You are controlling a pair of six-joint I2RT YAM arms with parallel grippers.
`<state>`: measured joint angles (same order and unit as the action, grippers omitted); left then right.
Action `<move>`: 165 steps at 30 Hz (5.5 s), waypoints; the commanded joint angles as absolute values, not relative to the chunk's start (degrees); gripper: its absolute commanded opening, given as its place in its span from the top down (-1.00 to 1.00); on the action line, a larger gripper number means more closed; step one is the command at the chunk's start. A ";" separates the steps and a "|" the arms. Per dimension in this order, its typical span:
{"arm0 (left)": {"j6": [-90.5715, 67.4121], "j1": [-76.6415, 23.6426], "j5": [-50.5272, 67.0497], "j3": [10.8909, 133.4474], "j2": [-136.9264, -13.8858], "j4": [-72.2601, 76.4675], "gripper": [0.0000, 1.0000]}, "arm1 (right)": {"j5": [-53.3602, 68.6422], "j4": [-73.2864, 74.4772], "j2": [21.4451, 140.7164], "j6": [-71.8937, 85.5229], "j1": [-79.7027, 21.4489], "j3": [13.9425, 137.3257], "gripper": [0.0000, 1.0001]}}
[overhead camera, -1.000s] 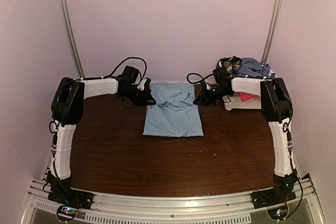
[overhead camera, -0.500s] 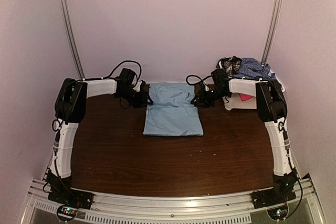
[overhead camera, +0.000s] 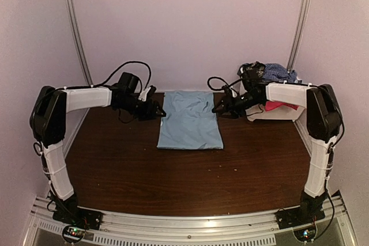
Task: Fold and stack the mixed laundry pile
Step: Fold the rectangle-folded T-shirt at the center of the board, then smooth out the 2/3-rectangle-folded T-shirt at the center of the board, then pick up the 2/3-rectangle-folded T-shirt from the center of the board, then fold the 2/3-rectangle-folded T-shirt at the center of the board.
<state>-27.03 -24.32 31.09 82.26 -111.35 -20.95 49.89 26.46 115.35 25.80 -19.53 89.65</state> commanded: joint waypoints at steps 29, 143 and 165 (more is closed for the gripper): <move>-40.17 -29.67 32.89 51.18 -100.66 -2.26 -0.06 | 53.21 20.54 103.69 26.29 -19.45 58.30 0.20; -34.19 -27.54 24.53 71.16 -105.74 -19.21 1.00 | 50.04 31.03 111.41 20.02 -19.76 80.56 1.00; -25.78 -30.31 33.79 87.77 -118.34 -19.57 1.00 | 43.86 36.07 108.86 16.05 -16.55 80.26 1.00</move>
<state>-27.31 -29.45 32.18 86.91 -120.84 -21.23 45.10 34.52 115.11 16.91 -17.69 82.21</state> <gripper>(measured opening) 0.013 0.013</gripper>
